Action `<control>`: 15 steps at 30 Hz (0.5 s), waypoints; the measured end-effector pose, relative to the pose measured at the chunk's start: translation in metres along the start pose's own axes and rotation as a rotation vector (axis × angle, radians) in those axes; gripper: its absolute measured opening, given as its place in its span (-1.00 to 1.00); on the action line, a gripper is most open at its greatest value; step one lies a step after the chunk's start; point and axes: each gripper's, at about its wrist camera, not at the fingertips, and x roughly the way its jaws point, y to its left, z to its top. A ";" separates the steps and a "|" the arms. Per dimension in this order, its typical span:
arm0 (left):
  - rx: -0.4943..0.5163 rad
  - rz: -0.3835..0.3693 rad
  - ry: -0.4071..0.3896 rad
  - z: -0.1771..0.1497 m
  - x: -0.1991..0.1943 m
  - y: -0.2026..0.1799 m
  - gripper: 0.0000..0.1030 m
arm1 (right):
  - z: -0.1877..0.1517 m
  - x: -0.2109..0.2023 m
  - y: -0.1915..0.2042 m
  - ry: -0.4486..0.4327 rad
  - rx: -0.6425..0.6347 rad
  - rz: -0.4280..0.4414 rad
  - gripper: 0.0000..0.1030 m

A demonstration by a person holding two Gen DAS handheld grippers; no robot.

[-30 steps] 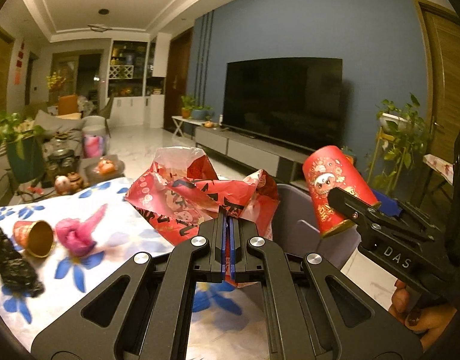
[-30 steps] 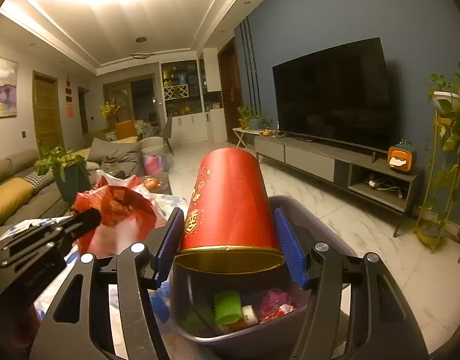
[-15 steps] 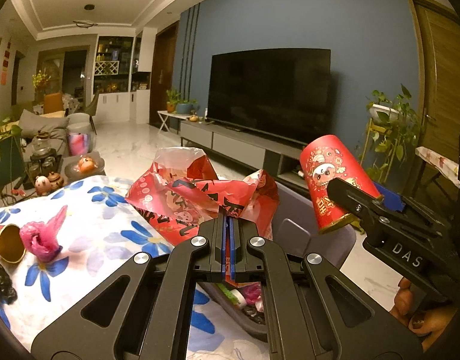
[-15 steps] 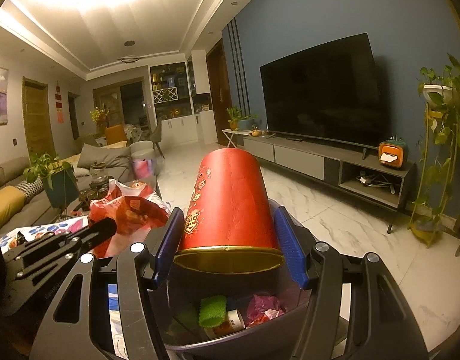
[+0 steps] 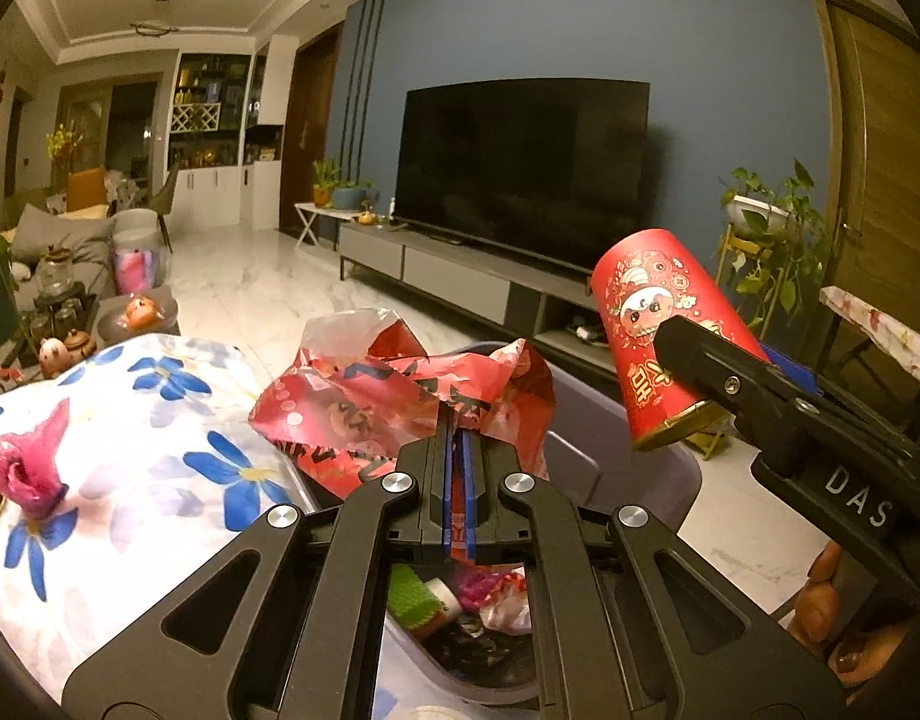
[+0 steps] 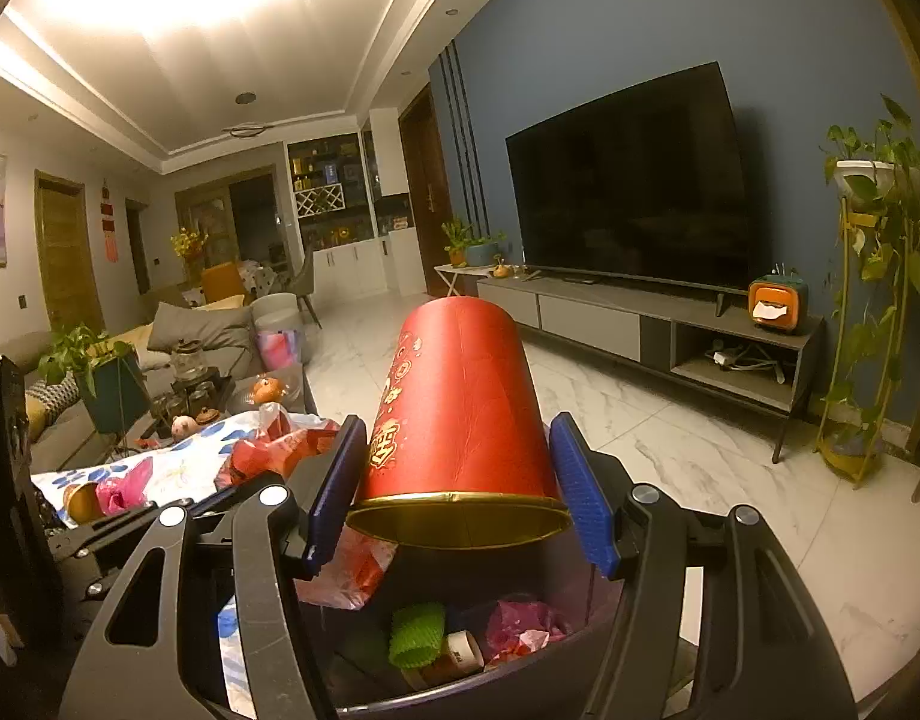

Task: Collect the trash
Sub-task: 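Open both tools to drop the red bag and red cup into the bin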

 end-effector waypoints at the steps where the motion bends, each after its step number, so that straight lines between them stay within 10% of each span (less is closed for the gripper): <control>1: -0.003 -0.004 -0.002 -0.001 0.001 0.000 -0.94 | 0.000 0.001 -0.001 0.000 0.002 0.001 0.20; 5: -0.005 -0.015 0.017 -0.005 0.005 0.004 -0.72 | 0.000 0.003 -0.002 0.001 0.004 0.006 0.20; 8: -0.024 0.014 0.008 -0.009 0.001 0.014 0.10 | 0.000 0.005 -0.002 0.003 0.007 0.010 0.22; 15: -0.077 0.107 -0.043 -0.013 -0.034 0.044 0.61 | 0.000 0.012 0.003 0.012 0.009 0.033 0.29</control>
